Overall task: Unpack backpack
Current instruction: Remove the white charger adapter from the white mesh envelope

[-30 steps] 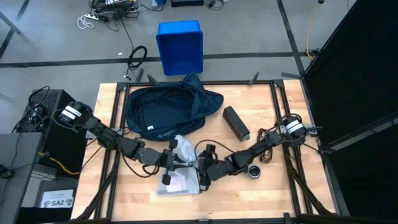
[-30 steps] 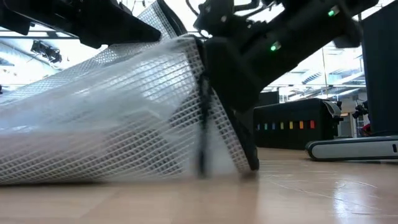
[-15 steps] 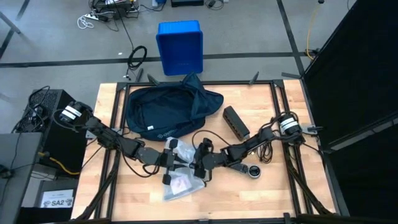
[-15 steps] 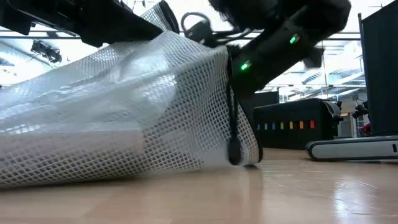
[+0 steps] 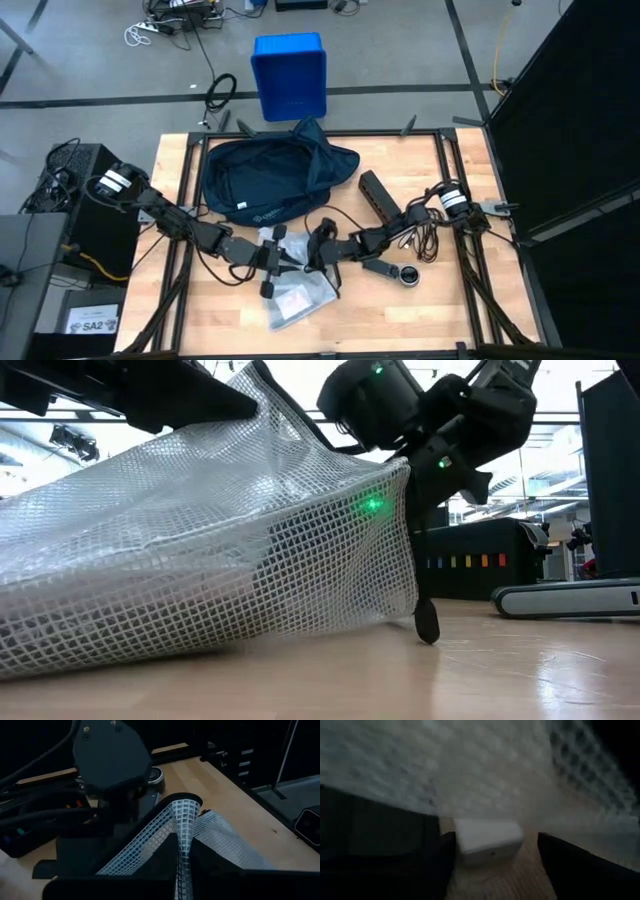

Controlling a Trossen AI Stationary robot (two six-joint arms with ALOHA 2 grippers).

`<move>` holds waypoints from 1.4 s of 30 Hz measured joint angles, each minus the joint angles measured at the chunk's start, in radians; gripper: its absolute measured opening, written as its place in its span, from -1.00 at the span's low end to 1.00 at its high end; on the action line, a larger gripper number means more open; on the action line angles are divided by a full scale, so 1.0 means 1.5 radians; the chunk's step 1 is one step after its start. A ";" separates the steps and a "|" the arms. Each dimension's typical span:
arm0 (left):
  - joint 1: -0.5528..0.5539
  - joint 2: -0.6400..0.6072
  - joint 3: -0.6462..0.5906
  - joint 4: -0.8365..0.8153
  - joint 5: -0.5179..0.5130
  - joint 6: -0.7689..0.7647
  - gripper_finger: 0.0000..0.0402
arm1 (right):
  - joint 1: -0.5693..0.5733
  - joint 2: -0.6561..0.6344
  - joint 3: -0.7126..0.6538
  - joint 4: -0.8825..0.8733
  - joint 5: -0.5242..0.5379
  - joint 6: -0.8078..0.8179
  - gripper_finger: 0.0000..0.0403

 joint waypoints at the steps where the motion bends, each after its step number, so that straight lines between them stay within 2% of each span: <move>1: 0.000 0.000 0.000 0.000 0.000 0.000 -1.00 | -0.002 0.000 0.000 -0.009 -0.006 0.004 0.14; 9: 0.000 0.000 0.001 0.000 0.000 0.000 -1.00 | -0.002 -0.001 0.000 -0.013 -0.054 -0.009 -0.79; 10: 0.000 0.000 0.001 0.000 0.000 0.000 -1.00 | -0.001 -0.001 0.000 -0.013 -0.054 -0.016 -0.89; 12: 0.000 0.000 0.001 -0.001 0.000 0.000 -1.00 | 0.002 -0.001 0.000 -0.012 -0.056 -0.030 -0.95; 19: 0.000 0.000 0.001 -0.012 -0.001 0.000 -1.00 | 0.016 -0.012 -0.001 -0.004 -0.059 -0.059 -0.67; 26: 0.000 0.000 0.001 -0.013 -0.001 0.003 -1.00 | 0.048 -0.040 0.000 0.062 -0.059 -0.136 -0.27; 33: -0.001 0.000 0.001 0.008 0.004 0.022 -1.00 | 0.063 -0.040 0.059 0.017 -0.058 -0.155 0.14; 37: -0.001 0.000 0.000 0.025 0.010 0.037 -1.00 | 0.064 -0.039 0.072 -0.001 -0.059 -0.156 0.26; 42: -0.001 0.000 0.000 0.023 0.009 0.037 -1.00 | 0.069 -0.039 0.072 0.002 -0.058 -0.154 0.31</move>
